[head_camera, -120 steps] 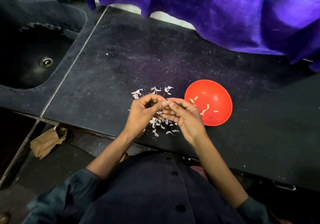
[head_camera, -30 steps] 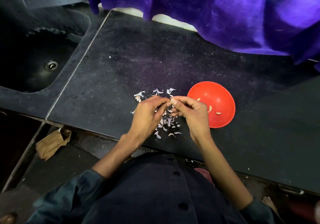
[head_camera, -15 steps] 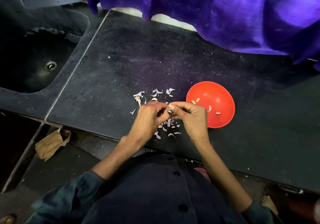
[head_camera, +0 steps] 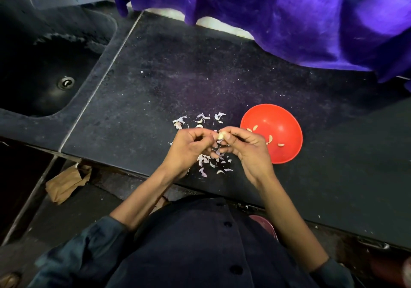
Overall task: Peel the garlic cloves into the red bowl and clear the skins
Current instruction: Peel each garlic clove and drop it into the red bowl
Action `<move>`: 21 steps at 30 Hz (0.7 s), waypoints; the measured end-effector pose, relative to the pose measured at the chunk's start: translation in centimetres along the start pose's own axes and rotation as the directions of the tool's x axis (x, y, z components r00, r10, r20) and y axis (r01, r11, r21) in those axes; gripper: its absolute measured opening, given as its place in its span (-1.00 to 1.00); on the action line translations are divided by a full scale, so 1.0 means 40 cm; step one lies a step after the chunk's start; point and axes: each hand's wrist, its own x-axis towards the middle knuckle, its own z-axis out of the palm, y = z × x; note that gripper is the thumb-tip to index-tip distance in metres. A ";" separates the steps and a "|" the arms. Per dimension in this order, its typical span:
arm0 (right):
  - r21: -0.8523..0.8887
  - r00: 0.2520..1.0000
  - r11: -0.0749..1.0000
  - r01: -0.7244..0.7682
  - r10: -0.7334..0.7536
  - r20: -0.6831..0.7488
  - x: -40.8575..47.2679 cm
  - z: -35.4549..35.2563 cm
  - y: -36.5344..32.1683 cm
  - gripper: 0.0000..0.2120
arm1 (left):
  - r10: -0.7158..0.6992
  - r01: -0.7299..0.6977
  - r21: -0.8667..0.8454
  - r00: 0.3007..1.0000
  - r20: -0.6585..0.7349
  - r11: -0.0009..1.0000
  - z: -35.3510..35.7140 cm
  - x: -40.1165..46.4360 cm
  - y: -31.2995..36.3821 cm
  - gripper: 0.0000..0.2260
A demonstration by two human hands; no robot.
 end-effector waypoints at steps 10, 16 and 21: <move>-0.032 1.000 0.999 0.002 -0.002 -0.015 -0.003 0.016 -0.005 -0.81 | 0.130 -0.102 0.238 0.986 -0.103 0.966 0.004 -0.010 -0.005 -0.88; -0.081 0.998 0.995 0.051 -0.054 -0.037 -0.001 0.026 -0.012 -0.84 | 0.190 -0.148 0.333 0.977 -0.096 0.931 0.005 -0.015 -0.006 -0.89; -0.025 0.997 0.998 0.063 -0.064 -0.045 -0.001 0.024 -0.011 -0.80 | 0.165 -0.142 0.228 0.983 -0.083 0.963 0.006 -0.012 -0.002 -0.85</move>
